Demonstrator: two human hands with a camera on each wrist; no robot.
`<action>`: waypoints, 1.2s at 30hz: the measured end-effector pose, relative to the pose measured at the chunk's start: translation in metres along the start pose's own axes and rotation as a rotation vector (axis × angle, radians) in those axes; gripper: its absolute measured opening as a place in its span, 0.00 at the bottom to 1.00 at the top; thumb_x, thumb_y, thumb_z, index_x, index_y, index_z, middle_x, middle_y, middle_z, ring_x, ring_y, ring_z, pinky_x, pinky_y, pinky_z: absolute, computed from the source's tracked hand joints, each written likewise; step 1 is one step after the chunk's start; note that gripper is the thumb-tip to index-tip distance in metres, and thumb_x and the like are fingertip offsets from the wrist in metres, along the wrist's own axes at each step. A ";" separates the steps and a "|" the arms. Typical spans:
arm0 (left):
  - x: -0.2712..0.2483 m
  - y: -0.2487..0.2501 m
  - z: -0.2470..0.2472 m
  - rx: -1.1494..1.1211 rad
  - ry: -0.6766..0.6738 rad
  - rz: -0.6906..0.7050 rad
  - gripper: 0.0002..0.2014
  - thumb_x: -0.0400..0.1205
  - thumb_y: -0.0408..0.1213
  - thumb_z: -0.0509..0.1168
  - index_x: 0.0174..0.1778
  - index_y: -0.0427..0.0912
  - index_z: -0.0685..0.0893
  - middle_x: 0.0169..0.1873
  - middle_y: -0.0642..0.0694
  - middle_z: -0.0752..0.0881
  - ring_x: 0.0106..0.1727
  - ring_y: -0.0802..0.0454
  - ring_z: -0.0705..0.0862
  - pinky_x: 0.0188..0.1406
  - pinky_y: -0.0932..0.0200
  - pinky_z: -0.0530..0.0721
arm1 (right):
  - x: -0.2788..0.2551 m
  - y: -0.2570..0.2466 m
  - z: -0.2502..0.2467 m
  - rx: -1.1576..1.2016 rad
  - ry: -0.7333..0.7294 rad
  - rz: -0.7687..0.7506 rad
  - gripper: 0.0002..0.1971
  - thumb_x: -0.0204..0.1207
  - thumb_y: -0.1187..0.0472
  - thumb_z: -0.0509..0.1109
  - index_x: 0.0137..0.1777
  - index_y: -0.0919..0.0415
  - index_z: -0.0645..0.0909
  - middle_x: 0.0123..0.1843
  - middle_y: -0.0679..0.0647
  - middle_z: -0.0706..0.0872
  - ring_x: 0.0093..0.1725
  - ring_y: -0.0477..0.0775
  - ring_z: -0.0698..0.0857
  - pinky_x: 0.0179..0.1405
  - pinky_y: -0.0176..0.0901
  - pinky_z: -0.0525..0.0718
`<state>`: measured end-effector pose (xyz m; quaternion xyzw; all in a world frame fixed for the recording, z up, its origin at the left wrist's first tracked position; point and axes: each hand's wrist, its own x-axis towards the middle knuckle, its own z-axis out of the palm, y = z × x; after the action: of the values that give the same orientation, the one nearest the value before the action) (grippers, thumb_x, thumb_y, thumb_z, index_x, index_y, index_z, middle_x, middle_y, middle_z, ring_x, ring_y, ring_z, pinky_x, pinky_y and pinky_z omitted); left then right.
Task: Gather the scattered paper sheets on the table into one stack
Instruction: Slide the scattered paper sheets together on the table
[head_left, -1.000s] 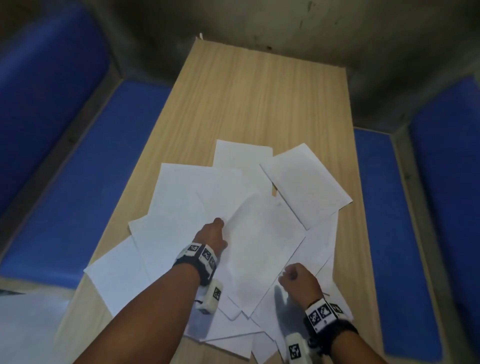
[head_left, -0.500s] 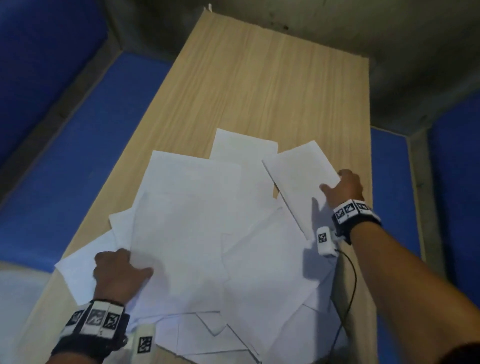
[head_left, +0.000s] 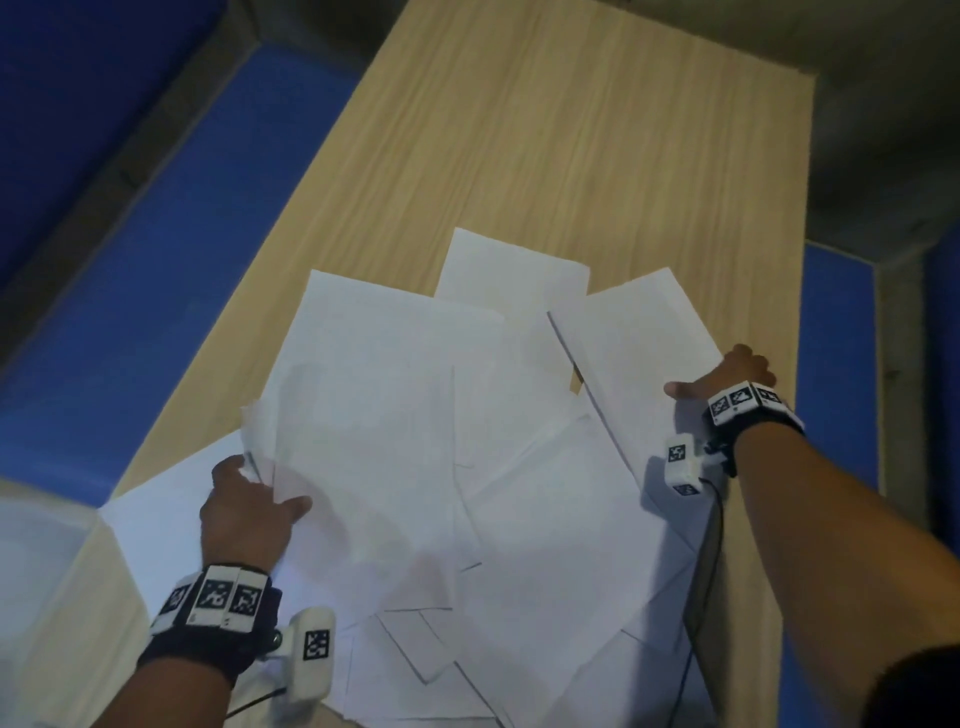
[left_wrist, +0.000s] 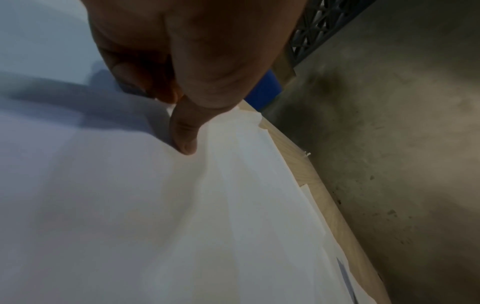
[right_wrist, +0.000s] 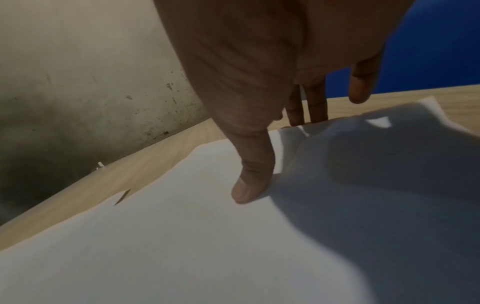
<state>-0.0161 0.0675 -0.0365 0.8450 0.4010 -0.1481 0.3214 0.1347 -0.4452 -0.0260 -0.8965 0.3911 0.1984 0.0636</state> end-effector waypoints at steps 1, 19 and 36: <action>0.000 0.001 0.000 0.000 0.001 -0.003 0.41 0.68 0.32 0.83 0.75 0.35 0.71 0.61 0.29 0.87 0.66 0.30 0.83 0.66 0.40 0.78 | 0.003 0.002 0.000 -0.001 -0.006 -0.011 0.56 0.47 0.40 0.88 0.71 0.67 0.69 0.70 0.68 0.75 0.71 0.74 0.72 0.64 0.75 0.76; 0.001 -0.009 -0.051 -0.016 0.096 0.293 0.10 0.88 0.33 0.62 0.60 0.31 0.82 0.47 0.29 0.85 0.45 0.36 0.78 0.47 0.46 0.73 | -0.093 0.024 -0.083 0.448 -0.101 -0.765 0.03 0.72 0.63 0.78 0.40 0.58 0.86 0.36 0.58 0.87 0.38 0.51 0.83 0.36 0.46 0.80; 0.070 0.095 -0.048 0.282 -0.129 0.938 0.10 0.79 0.23 0.66 0.47 0.41 0.88 0.48 0.47 0.82 0.55 0.37 0.83 0.59 0.40 0.78 | -0.199 -0.061 0.065 -0.700 -0.215 -1.394 0.30 0.68 0.65 0.76 0.71 0.61 0.71 0.66 0.59 0.79 0.62 0.64 0.79 0.54 0.56 0.73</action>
<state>0.1012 0.0947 0.0041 0.9588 -0.0673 -0.0924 0.2600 0.0363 -0.2514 -0.0069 -0.8788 -0.3549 0.3100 -0.0751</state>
